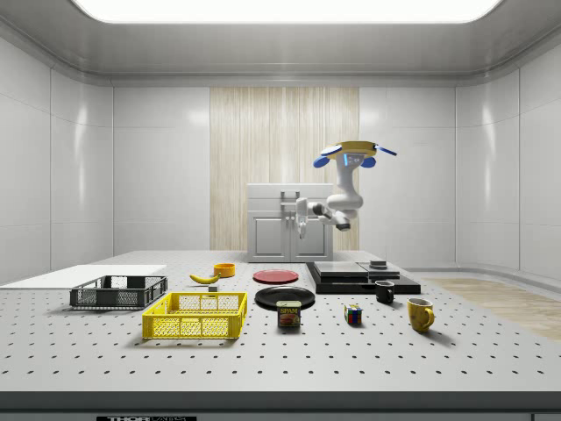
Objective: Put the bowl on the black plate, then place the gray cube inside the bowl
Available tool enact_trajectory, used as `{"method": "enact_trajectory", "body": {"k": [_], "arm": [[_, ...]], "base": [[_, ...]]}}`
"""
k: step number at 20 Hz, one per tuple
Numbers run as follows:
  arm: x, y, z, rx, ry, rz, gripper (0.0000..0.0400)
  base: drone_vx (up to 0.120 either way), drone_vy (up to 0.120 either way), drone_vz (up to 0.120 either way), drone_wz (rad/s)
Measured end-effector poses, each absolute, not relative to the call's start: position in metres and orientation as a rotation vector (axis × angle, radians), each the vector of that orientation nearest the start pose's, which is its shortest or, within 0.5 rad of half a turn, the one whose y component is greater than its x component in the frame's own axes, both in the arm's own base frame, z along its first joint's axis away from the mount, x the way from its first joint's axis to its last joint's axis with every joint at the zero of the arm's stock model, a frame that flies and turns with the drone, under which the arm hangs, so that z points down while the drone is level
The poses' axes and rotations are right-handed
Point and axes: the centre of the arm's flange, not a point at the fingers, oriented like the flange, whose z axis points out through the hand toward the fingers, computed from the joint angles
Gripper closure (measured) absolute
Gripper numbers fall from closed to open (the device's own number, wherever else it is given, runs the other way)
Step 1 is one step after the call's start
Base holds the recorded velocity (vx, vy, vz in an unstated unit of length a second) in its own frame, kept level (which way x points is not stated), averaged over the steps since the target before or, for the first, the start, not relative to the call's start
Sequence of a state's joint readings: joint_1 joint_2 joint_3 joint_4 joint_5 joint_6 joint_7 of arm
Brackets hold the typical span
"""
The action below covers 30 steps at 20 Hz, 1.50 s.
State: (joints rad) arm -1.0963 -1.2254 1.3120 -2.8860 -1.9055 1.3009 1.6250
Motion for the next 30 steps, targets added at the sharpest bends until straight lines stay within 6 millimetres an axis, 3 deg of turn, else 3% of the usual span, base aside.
{"method": "enact_trajectory", "body": {"k": [3, 9, 30], "arm": [[0.3068, -0.0001, 0.4907, 0.001, -0.002, 0.785, 0.0000], [0.3068, -0.0001, 0.4907, 0.001, -0.002, 0.785, 0.0000], [0.3068, -0.0001, 0.4907, 0.001, -0.002, 0.785, 0.0000]], "base": [[0.120, 0.000, -0.107, 0.000], [0.120, 0.060, 0.000, 0.000], [0.120, 0.000, 0.000, 0.000]]}}
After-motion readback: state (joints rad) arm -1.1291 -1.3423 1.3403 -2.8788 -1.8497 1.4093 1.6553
